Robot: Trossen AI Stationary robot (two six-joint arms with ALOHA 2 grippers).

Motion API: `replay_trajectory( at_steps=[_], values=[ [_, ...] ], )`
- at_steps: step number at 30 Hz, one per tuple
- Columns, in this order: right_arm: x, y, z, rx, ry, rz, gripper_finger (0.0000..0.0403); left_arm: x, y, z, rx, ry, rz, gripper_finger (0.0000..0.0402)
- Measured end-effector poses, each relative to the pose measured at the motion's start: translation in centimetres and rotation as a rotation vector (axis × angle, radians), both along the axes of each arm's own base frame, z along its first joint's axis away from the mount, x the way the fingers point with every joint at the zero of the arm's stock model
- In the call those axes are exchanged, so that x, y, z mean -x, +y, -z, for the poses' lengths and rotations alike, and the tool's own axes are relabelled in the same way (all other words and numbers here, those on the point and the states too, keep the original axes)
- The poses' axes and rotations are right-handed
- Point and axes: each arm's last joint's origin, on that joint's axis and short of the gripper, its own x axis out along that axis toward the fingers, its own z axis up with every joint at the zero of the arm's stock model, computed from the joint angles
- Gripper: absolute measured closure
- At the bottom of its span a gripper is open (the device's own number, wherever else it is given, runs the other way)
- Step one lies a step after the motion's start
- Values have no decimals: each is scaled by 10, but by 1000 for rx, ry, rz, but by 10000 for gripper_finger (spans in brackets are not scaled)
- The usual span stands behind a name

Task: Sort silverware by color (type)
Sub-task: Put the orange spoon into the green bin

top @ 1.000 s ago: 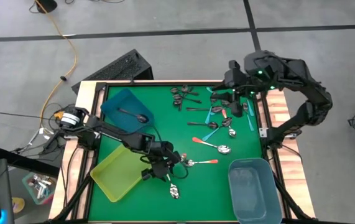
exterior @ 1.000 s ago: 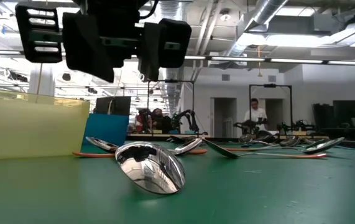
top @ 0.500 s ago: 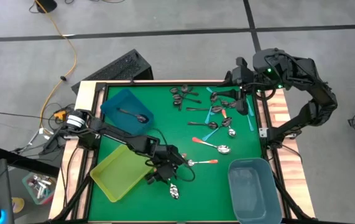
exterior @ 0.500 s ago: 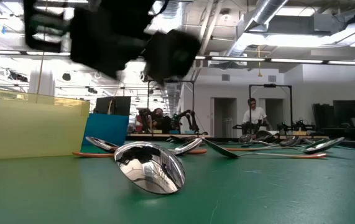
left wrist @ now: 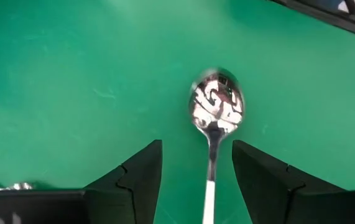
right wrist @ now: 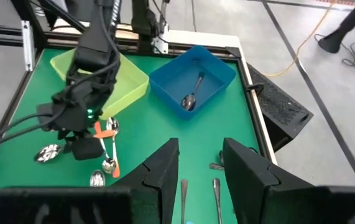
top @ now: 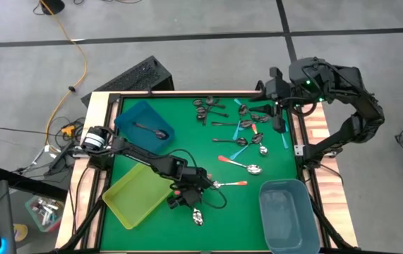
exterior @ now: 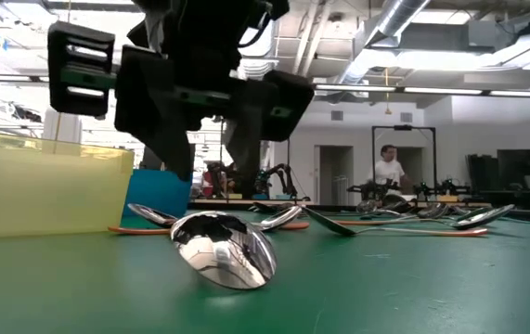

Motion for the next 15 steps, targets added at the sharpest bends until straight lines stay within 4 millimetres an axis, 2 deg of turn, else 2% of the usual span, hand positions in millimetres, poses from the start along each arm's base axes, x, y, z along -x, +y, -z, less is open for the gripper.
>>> replay_trajectory(
  at_steps=[15],
  values=[
    [0, 1, -1, 7, -5, -8, 265, 1, 0, 3, -16, -5, 34, 223]
  ],
)
